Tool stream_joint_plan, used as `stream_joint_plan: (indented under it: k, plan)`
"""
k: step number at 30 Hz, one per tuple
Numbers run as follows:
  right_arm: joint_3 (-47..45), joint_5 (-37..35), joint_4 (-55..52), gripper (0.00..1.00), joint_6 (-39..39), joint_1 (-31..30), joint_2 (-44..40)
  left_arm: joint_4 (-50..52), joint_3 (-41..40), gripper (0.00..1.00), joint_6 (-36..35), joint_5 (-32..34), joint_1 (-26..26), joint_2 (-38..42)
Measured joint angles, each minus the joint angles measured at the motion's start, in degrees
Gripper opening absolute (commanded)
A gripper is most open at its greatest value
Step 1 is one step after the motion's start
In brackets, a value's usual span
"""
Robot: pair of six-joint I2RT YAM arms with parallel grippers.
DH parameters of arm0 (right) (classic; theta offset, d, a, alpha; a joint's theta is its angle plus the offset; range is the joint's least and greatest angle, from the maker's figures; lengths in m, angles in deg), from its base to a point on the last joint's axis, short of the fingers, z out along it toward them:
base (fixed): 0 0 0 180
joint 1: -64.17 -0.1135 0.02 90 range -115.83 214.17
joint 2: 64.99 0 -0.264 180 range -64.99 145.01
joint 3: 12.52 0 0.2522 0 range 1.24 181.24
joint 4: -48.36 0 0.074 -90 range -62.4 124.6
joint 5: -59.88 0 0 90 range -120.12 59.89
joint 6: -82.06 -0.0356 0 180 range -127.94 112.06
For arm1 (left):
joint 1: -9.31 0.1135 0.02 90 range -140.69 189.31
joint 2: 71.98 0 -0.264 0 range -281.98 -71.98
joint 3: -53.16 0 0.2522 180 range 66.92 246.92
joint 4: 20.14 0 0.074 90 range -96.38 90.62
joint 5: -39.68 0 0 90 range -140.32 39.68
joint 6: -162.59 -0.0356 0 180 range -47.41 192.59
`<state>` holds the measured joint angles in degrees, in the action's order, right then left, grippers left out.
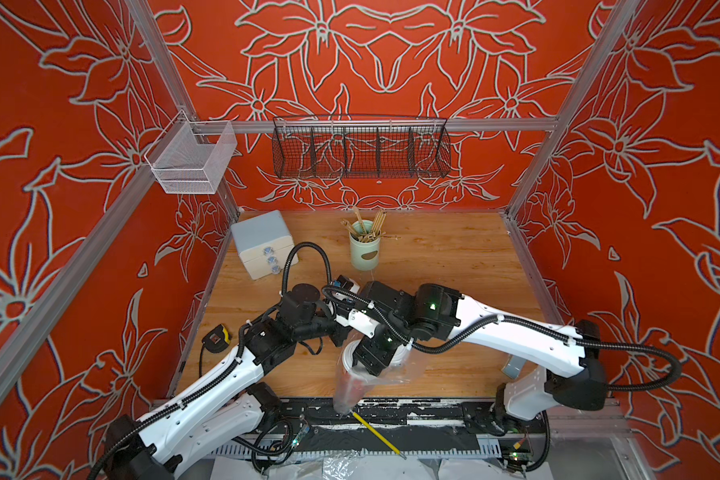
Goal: Pack milk tea into plastic carrier bags
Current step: Place the milk tea cup in the plastic carrier bag.
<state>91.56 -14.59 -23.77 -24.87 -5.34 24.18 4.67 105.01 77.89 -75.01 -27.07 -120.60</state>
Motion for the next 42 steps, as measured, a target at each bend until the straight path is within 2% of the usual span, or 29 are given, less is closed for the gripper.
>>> stream_joint_plan:
  k: [11,18,20,23,27,29,33,36,39,42]
  plan:
    - [-0.07,0.63,0.76,0.84,0.04,0.0,-0.46,-0.07,0.0,0.0,-0.09,-0.04,0.0,0.24]
    - [2.36,-5.16,0.33,0.89,0.33,0.0,-3.87,-0.35,0.0,0.0,-0.66,-0.66,-0.39,0.24]
    - [2.54,-7.41,0.26,0.85,0.2,0.02,-6.86,-0.52,0.0,0.0,-0.83,-0.83,-0.39,0.24]
    - [2.47,-10.54,-1.11,0.74,-1.2,0.0,-12.44,-0.79,0.0,0.0,-0.87,-1.05,-0.39,0.24]
    - [-1.05,-12.57,-2.8,0.58,-6.14,0.0,-19.65,-0.87,0.0,0.0,-0.9,-1.49,-0.39,0.17]
    - [-3.98,-12.7,-3.52,0.56,-9.49,0.0,-22.29,-0.9,0.0,0.0,-1.03,-1.62,-0.39,0.11]
    - [-12.85,-10.56,-2.56,0.56,-17.59,0.0,-27.21,-0.9,0.02,0.0,-1.11,-2.03,-0.39,0.07]
    - [-20.17,-6.73,0.87,0.62,-24.0,0.0,-30.08,-0.9,0.0,0.0,-1.27,-2.25,-0.39,0.07]
    - [-22.97,-4.46,1.68,0.68,-28.61,-0.66,-30.21,-0.92,0.0,0.0,-1.31,-2.38,-0.39,0.07]
    - [-22.82,-3.61,2.27,0.69,-31.32,-2.03,-30.05,-1.01,0.0,0.0,-1.46,-2.43,-0.39,-0.07]
